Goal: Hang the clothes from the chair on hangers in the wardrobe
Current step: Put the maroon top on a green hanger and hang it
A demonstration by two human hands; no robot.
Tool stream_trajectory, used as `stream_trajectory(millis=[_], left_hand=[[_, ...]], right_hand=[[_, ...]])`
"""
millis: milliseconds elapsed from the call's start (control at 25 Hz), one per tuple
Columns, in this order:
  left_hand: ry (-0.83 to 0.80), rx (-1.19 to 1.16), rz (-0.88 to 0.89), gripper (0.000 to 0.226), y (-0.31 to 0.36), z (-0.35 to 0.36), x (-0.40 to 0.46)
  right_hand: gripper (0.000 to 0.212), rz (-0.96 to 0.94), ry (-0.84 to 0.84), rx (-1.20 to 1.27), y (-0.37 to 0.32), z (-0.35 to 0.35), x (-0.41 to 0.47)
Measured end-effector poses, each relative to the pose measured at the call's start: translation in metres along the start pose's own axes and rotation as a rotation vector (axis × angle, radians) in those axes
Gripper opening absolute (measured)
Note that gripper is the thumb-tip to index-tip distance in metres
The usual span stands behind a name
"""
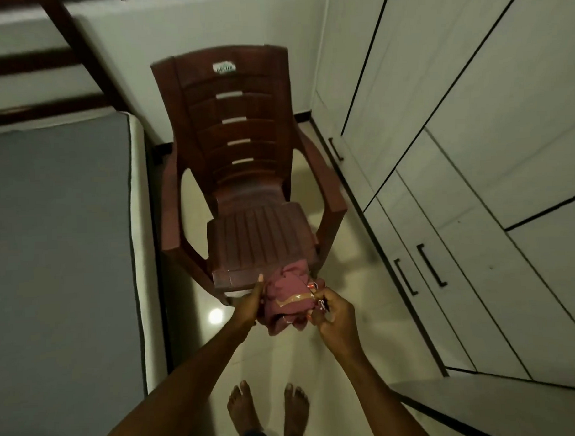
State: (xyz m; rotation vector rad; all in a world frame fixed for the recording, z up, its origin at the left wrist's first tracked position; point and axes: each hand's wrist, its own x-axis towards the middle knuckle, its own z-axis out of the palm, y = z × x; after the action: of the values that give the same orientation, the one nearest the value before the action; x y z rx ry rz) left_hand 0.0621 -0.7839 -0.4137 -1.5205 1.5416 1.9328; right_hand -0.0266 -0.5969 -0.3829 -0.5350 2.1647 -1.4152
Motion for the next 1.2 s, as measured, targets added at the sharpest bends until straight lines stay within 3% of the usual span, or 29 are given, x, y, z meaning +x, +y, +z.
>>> stream_trajectory(millis=[80, 200, 400, 560, 680, 800, 1040, 1200], left_hand=[[-0.119, -0.107, -0.044, 0.071, 0.016, 0.002, -0.042], [-0.259, -0.167, 0.051, 0.047, 0.043, 0.010, -0.100], [-0.167, -0.131, 0.160, 0.030, 0.092, 0.030, -0.169], [-0.155, 0.001, 0.219, 0.032, 0.125, 0.053, -0.208], [-0.135, 0.123, 0.394, 0.032, 0.146, 0.063, -0.228], [-0.253, 0.213, 0.525, 0.037, 0.169, 0.066, -0.237], [-0.695, 0.217, 0.283, 0.039, 0.178, 0.083, -0.264], [-0.789, 0.396, 0.161, 0.053, 0.131, 0.108, -0.249]], right_hand=[[0.026, -0.025, 0.012, 0.018, -0.038, -0.022, -0.019], [0.025, -0.067, 0.050, 0.099, -0.089, -0.055, -0.046], [0.012, -0.070, 0.155, 0.191, -0.134, -0.101, -0.078], [0.005, -0.006, 0.307, 0.189, -0.149, -0.131, -0.106], [0.005, -0.012, 0.405, 0.188, -0.148, -0.152, -0.129], [0.006, 0.042, 0.475, 0.243, -0.144, -0.166, -0.154], [0.017, 0.092, 0.603, 0.542, -0.144, -0.181, -0.215], [0.017, 0.128, 0.665, 0.718, -0.146, -0.200, -0.268]])
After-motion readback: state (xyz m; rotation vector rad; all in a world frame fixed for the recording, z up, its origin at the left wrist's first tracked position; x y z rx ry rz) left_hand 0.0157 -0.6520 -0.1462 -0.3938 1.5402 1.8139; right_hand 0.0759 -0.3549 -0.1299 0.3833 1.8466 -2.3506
